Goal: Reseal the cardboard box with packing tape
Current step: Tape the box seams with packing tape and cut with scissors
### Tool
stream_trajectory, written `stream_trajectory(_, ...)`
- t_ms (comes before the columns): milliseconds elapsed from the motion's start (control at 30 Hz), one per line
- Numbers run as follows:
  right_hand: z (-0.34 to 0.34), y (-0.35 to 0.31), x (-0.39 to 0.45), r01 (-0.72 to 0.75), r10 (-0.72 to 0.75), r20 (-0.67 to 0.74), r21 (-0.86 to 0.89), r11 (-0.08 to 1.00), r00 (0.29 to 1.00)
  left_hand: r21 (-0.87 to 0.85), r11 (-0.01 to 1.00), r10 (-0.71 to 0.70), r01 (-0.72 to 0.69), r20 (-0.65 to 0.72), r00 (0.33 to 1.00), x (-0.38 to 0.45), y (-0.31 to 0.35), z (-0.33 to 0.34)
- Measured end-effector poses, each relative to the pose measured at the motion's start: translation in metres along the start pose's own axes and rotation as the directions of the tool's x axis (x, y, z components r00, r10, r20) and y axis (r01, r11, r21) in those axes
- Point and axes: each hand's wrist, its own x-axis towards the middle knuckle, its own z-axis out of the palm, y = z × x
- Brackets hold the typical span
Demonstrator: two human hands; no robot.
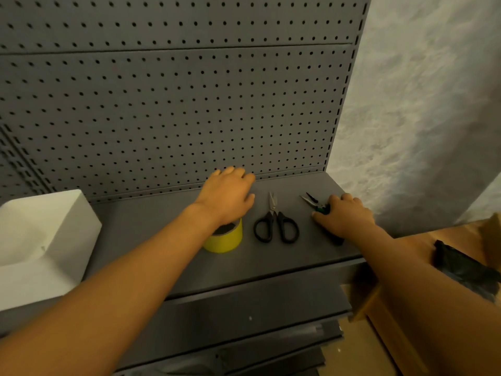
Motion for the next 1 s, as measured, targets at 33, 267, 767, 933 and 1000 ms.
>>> stream_trajectory(33, -0.002, -0.004, -0.003, 0.014, -0.013, -0.032, 0.014, 1.000, 0.999, 0.015, 1.000, 0.004, -0.004, 0.010, 1.000, -0.005, -0.001, -0.001)
stream_trajectory(267, -0.015, -0.069, -0.028, 0.240, -0.224, -0.086, 0.314, 0.919, 0.971, 0.113, 0.994, -0.027, 0.008, 0.168, 0.985, -0.032, -0.004, -0.012)
stream_trajectory(767, 0.008, -0.104, -0.042, 0.082, -0.102, 0.158, 0.128, 0.988, 0.982, -0.190, 0.981, 0.029, 0.038, 0.337, 0.941, -0.069, -0.003, 0.004)
stream_trajectory(933, 0.015, -0.104, -0.043, 0.078, -0.092, 0.133, 0.107, 0.991, 0.987, -0.198, 0.980, 0.033, 0.025, 0.287, 0.957, -0.070, -0.008, 0.009)
stream_trajectory(1000, 0.016, -0.103, -0.043, 0.086, -0.098, 0.108, 0.108, 0.990, 0.989, -0.185, 0.983, 0.037, 0.014, 0.270, 0.962, -0.070, -0.011, 0.011)
